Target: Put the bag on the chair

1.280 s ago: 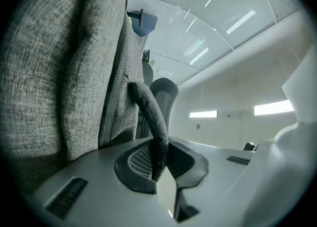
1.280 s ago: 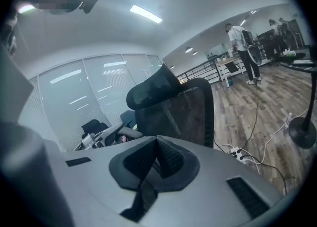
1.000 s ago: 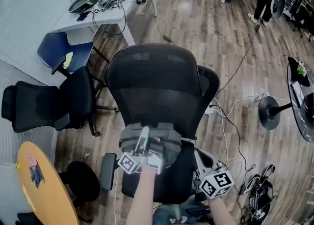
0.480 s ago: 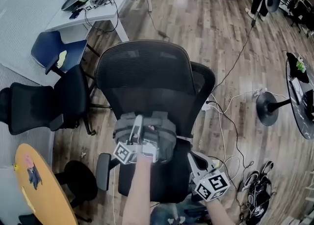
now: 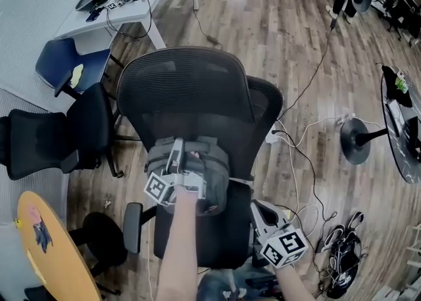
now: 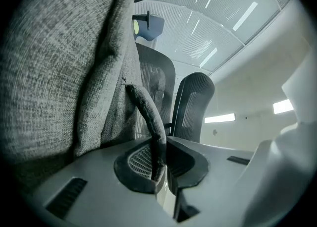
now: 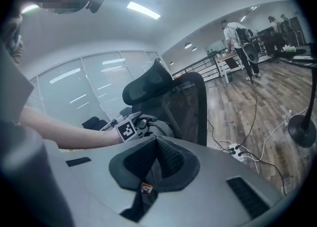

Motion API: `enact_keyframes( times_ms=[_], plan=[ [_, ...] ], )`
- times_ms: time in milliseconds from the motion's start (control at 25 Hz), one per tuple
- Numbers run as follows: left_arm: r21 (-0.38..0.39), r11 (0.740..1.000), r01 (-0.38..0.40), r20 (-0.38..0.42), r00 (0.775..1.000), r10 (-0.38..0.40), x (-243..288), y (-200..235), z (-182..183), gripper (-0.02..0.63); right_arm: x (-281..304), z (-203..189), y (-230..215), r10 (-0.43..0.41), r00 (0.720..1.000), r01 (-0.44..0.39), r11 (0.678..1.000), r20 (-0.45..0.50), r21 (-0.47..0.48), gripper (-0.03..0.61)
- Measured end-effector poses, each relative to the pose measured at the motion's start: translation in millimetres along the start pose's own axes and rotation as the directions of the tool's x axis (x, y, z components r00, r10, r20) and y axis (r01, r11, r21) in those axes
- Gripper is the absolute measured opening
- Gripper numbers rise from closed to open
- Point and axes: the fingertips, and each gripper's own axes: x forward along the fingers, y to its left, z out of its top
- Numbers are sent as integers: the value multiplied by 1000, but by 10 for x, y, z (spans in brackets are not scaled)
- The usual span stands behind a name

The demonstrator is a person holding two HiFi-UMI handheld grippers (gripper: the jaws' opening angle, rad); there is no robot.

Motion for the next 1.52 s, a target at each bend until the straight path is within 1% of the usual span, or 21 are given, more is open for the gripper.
enact_keyframes(
  times_ms=[200, 280, 400, 520, 680, 840, 1000, 1080, 1120, 1160, 1200, 1240, 1280, 1320, 1400, 1440, 1520],
  plan=[
    [13, 1000, -13, 18, 1000, 13, 26, 4, 17, 53, 0, -15, -6, 7, 1000, -8, 1000, -6, -4, 14],
    [16, 1000, -22, 29, 999, 21, 8, 0, 21, 68, -6, -23, -11, 7, 1000, -7, 1000, -10, -6, 14],
    [26, 997, -73, 42, 997, 72, -72, 15, 27, 114, -23, -26, -1, 9, 1000, -9, 1000, -11, -6, 14],
    [50, 990, -133, 40, 991, 131, -187, 39, -4, 126, -59, -15, -7, 5, 1000, -5, 1000, -7, -7, 13],
    [44, 988, -150, 34, 988, 148, -338, 11, -45, 129, -110, 75, 23, 0, 1000, 0, 1000, 14, -14, 14],
    [117, 978, -173, -9, 985, 175, -509, -83, -122, 115, -157, 138, 115, 1, 1000, -1, 1000, 32, -24, 14],
    [214, 963, -163, -72, 981, 182, -649, -361, -292, 78, -209, 209, 246, 6, 999, -3, 998, 45, -56, 14],
    [266, 952, -153, -103, 977, 186, -773, -515, -370, 55, -239, 256, 338, 6, 999, -2, 996, 52, -85, 14],
    [307, 939, -156, -116, 973, 200, -851, -561, -389, 47, -256, 290, 378, 5, 998, 1, 995, 57, -104, 14],
    [368, 914, -170, -122, 966, 229, -942, -586, -386, 35, -277, 327, 408, 0, 998, 8, 992, 61, -122, 14],
    [457, 868, -194, -121, 954, 276, -1047, -601, -355, 29, -304, 361, 428, -9, 998, 18, 990, 65, -138, 14],
    [556, 804, -210, -117, 938, 326, -1153, -627, -322, 25, -337, 391, 441, -22, 997, 32, 988, 68, -151, 13],
    [631, 750, -198, -125, 928, 351, -1232, -695, -342, 23, -377, 418, 450, -37, 997, 48, 986, 71, -160, 14],
    [680, 717, -155, -152, 926, 345, -1269, -815, -428, 23, -422, 443, 457, -52, 996, 64, 984, 75, -168, 14],
    [748, 662, -43, -221, 925, 310, -1286, -1112, -657, 23, -505, 492, 476, -76, 993, 91, 979, 88, -183, 13],
    [777, 629, -5, -243, 920, 308, -1304, -1222, -736, 23, -537, 512, 494, -85, 992, 102, 976, 96, -190, 14],
    [830, 558, 25, -256, 905, 340, -1375, -1327, -830, 23, -602, 548, 539, -95, 990, 115, 971, 102, -208, 14]
  ],
)
